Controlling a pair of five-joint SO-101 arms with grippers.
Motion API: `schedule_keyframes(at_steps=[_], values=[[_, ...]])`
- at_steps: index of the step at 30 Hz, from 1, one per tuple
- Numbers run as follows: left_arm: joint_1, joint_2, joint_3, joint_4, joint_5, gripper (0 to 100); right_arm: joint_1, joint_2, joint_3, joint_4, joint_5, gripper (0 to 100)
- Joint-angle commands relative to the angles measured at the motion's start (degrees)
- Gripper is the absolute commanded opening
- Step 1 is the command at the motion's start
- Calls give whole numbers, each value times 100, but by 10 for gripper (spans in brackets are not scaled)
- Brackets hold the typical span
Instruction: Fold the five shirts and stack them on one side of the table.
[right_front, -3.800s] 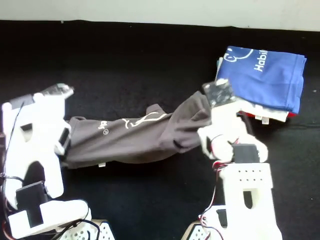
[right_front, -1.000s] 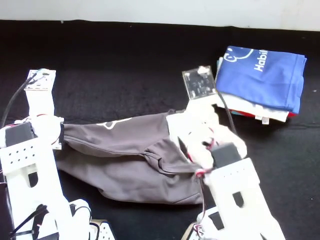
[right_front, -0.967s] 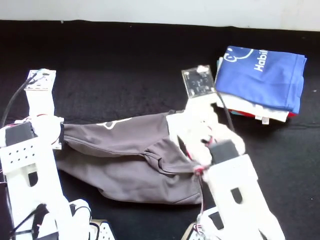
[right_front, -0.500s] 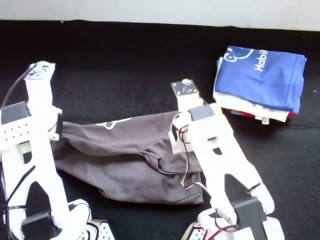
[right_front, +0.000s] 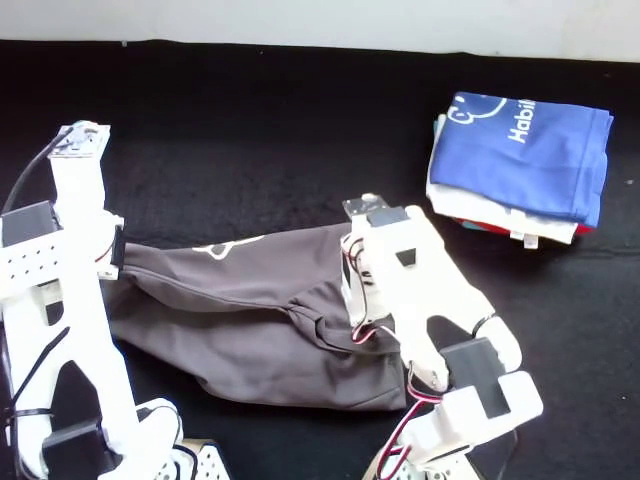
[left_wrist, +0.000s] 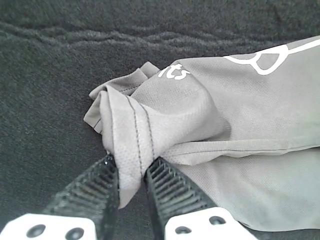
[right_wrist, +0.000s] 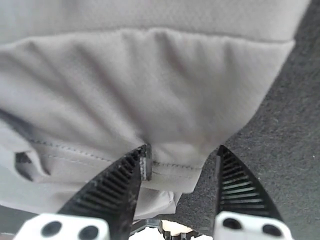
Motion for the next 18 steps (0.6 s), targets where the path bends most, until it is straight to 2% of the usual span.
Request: schedule_keyframes(at_steps=[1,4,8,18], values=[[31,4,-189,0,35,8,84,22,-233,31,88,198],[31,4,-189,0,35,8,84,22,-233,31,88,153],[31,4,-189,0,35,8,136,22,-215,-84,70,5],[48,4,-180,0,35,8,980,-4,-673,251,149,6]])
